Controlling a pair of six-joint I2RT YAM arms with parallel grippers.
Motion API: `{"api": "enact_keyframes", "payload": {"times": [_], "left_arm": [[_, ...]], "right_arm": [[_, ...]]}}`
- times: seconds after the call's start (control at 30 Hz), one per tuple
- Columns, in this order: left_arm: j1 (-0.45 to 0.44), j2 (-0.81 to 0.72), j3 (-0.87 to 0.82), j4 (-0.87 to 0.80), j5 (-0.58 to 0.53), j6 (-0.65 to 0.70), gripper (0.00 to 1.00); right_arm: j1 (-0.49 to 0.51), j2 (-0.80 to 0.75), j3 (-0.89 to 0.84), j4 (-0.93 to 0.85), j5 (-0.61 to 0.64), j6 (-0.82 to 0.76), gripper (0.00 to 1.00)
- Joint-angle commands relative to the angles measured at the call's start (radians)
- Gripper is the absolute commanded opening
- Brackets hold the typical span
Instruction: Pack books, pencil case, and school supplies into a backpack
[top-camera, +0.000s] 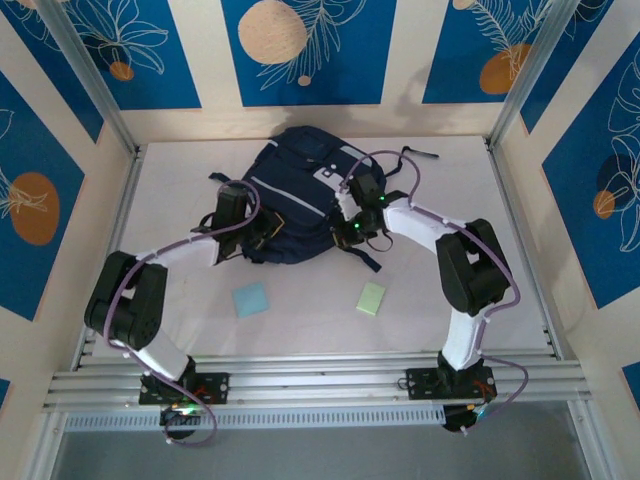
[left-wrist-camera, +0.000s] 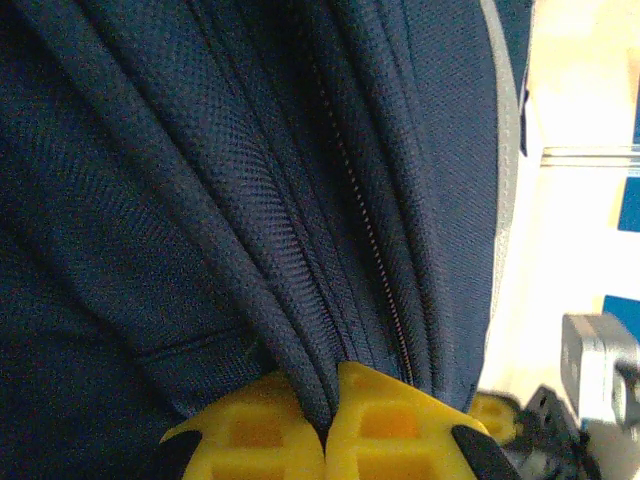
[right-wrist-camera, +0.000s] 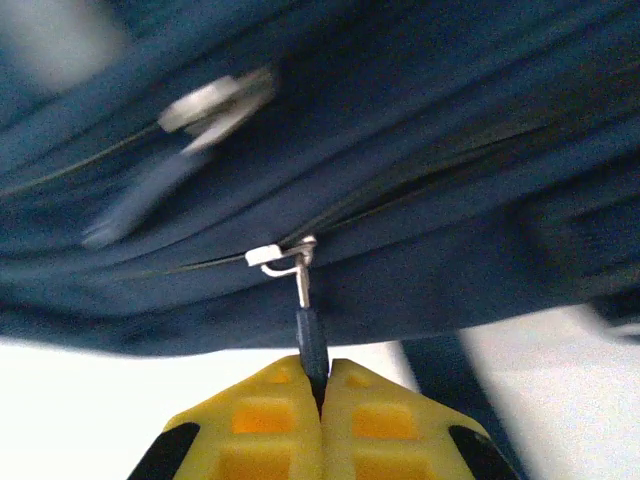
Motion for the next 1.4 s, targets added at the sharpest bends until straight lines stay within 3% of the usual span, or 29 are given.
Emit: {"api": "enact_keyframes", "payload": {"times": [0.0, 0.13, 0.23, 0.47, 0.6, 0.7, 0.77, 1.13, 1.37], "left_arm": [[0.007, -0.078, -0.014, -0.007, 0.024, 0.064, 0.00], [0.006, -0.096, -0.017, -0.033, 0.035, 0.086, 0.00], [0.003, -0.096, -0.017, -0.032, 0.050, 0.097, 0.00], [-0.004, -0.087, -0.022, -0.015, 0.068, 0.101, 0.00], [-0.020, -0.074, 0.014, -0.037, 0.091, 0.140, 0.00], [-0.049, -0.065, 0.029, -0.023, 0.091, 0.164, 0.00], [-0.069, -0.065, 0.016, 0.020, 0.079, 0.150, 0.00], [-0.141, -0.023, -0.016, 0.176, 0.046, 0.142, 0.00], [-0.157, -0.014, -0.050, 0.235, 0.036, 0.129, 0.00]], "right_arm": [[-0.082, 0.018, 0.035, -0.078, 0.201, 0.001, 0.00], [-0.163, 0.051, 0.091, -0.072, 0.224, 0.041, 0.00], [-0.204, 0.065, 0.118, -0.052, 0.137, 0.087, 0.00], [-0.203, 0.076, 0.124, -0.043, 0.155, 0.144, 0.00], [-0.191, 0.042, 0.110, -0.064, 0.068, 0.132, 0.00], [-0.154, -0.028, 0.065, -0.047, 0.012, 0.130, 0.29], [-0.131, -0.068, 0.042, -0.040, -0.012, 0.153, 0.41], [-0.045, -0.126, -0.043, 0.195, -0.159, 0.409, 0.57], [-0.035, -0.087, -0.079, 0.294, -0.208, 0.499, 0.60]]}}
